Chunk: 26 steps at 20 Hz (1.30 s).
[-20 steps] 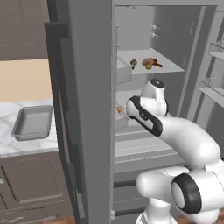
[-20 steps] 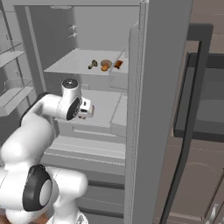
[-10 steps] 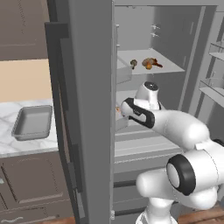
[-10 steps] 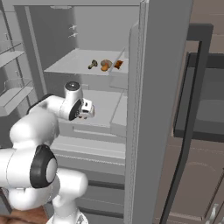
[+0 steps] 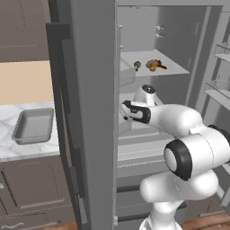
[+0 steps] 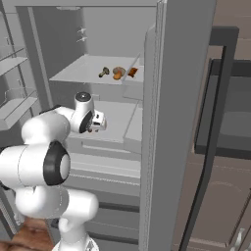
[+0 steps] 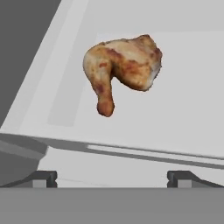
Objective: Place one mushroom and one chicken drumstick in each tupperware on the nearby counter, to pack two identical lunches.
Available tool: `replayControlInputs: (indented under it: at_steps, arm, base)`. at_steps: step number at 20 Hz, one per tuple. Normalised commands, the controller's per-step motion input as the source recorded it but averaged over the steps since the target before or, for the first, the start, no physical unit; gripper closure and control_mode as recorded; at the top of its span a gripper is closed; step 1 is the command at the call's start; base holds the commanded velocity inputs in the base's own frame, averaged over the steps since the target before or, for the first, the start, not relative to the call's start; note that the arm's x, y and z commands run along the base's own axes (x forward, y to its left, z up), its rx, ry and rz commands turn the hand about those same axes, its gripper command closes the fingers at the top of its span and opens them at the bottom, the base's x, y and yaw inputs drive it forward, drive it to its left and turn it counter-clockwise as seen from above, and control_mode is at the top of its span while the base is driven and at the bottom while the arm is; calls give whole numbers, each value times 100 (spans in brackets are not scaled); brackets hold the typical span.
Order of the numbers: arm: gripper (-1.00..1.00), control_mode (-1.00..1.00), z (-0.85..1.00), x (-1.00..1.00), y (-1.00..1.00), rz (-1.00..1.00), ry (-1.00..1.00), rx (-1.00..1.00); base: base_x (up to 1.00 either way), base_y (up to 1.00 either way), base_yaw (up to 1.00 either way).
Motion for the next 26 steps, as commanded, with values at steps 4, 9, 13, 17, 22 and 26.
replayControlInputs:
  at_steps: [4, 9, 13, 17, 22, 26]
  arm:
    - [-100, -100, -20, 34, 12, 0, 0, 0]
    - [-100, -100, -12, 28, 3, 0, 0, 0]
    - [-100, -100, -13, 21, 4, 0, 0, 0]
    - [-100, -100, -20, 23, 8, 0, 0, 0]
    - [-100, -100, -16, 17, 5, 0, 0, 0]
    - [-100, -100, -16, 17, 5, 0, 0, 0]
  base:
    - [0, 0, 0]
    - [0, 0, 0]
    - [0, 0, 0]
    - [0, 0, 0]
    - [0, 0, 0]
    - [0, 0, 0]
